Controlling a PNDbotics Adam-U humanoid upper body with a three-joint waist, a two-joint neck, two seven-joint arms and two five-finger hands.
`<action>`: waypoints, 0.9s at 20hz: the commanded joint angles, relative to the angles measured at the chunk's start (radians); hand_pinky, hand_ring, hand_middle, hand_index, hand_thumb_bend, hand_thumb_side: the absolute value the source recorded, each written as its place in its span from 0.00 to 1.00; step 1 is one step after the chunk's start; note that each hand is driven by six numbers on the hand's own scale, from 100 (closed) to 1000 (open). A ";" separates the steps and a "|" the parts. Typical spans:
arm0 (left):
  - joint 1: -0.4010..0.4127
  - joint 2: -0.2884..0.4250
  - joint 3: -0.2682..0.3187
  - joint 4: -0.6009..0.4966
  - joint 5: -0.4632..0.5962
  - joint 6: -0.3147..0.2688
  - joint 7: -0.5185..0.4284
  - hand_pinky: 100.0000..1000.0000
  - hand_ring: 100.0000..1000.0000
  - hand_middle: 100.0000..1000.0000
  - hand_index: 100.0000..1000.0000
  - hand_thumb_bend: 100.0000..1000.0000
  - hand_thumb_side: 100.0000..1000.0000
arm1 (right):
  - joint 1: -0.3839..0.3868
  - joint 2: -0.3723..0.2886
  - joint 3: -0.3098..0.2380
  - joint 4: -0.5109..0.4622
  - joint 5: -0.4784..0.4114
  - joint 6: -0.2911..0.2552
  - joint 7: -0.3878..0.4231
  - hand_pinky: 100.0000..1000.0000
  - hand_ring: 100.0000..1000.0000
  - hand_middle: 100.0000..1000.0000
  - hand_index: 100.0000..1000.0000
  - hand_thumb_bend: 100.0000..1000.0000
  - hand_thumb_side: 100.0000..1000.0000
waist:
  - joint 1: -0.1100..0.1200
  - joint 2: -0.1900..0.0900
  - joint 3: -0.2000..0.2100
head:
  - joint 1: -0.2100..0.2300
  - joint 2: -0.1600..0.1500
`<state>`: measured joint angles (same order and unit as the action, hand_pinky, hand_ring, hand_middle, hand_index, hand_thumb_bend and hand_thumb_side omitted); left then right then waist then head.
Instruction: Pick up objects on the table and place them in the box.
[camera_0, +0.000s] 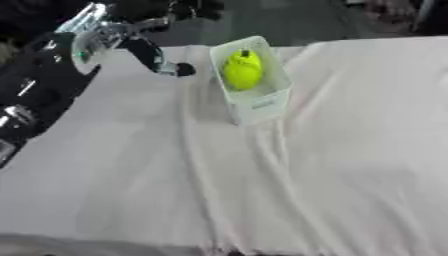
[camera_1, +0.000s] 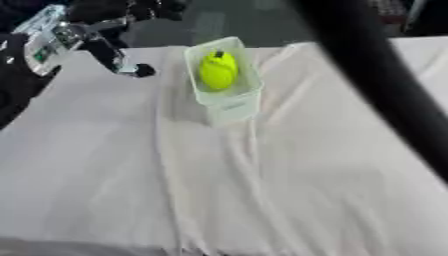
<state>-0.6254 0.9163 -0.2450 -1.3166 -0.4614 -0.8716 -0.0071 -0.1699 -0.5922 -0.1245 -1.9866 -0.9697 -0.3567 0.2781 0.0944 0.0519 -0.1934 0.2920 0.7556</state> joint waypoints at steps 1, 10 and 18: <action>0.066 0.051 0.053 -0.159 0.093 0.058 -0.030 0.95 0.87 0.93 0.96 0.22 0.82 | 0.025 -0.032 -0.017 -0.013 0.029 -0.029 0.000 0.10 0.42 0.49 0.78 0.00 1.00 | -0.013 -0.019 0.016 | -0.032 -0.026; 0.279 -0.208 0.248 -0.490 0.264 0.327 -0.100 0.77 0.76 0.87 0.92 0.15 0.78 | 0.146 0.000 -0.033 -0.013 0.120 -0.106 -0.026 0.09 0.42 0.49 0.78 0.00 1.00 | -0.055 -0.049 0.111 | -0.138 -0.088; 0.339 -0.368 0.286 -0.682 0.331 0.372 0.162 0.59 0.59 0.73 0.78 0.16 0.69 | 0.217 0.020 0.001 -0.013 0.211 -0.169 0.022 0.09 0.42 0.49 0.77 0.00 1.00 | -0.077 -0.067 0.163 | -0.226 -0.150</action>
<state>-0.2703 0.5450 0.0295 -1.9714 -0.1489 -0.4923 0.1119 0.0484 -0.5630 -0.1238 -1.9866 -0.7733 -0.5140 0.2856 0.0210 -0.0086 -0.0298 0.0862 0.6270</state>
